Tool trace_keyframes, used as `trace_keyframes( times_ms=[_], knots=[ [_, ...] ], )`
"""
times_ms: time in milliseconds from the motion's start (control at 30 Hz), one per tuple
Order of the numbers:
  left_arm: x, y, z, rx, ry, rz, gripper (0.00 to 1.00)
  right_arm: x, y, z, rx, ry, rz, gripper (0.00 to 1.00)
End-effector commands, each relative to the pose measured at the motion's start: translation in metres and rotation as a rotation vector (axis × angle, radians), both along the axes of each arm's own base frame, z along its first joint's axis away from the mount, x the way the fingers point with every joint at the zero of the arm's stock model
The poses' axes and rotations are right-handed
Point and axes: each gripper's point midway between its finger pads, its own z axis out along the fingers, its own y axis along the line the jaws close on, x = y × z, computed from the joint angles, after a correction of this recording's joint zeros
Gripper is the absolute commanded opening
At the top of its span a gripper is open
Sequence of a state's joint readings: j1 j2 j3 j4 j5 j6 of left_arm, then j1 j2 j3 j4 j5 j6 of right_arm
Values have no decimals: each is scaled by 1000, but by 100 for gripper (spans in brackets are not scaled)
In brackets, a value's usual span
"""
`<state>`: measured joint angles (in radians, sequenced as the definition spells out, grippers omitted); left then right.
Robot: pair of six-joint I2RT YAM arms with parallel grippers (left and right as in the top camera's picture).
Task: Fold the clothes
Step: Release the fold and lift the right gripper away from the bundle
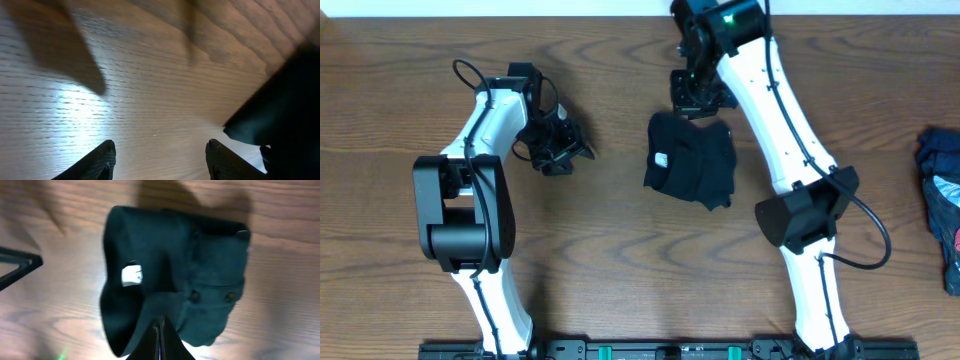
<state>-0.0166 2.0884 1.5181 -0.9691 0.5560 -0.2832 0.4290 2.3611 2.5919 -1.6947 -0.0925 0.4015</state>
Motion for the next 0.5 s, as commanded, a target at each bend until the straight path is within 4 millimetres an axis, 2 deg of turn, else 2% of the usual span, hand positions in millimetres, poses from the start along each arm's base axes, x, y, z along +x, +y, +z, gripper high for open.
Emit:
trace_keyframes(
  times_ms=[0, 200, 467],
  knots=[
    [2, -10, 5, -68, -7, -15, 60, -2, -14, -14, -22, 56, -37, 1],
    [5, -14, 8, -97, -20, -13, 60, -23, -23, -59, -83, 194, -27, 1],
    [6, -14, 9, -97, -23, -13, 60, -52, -9, -117, -60, 325, 15, 1]
  ],
)
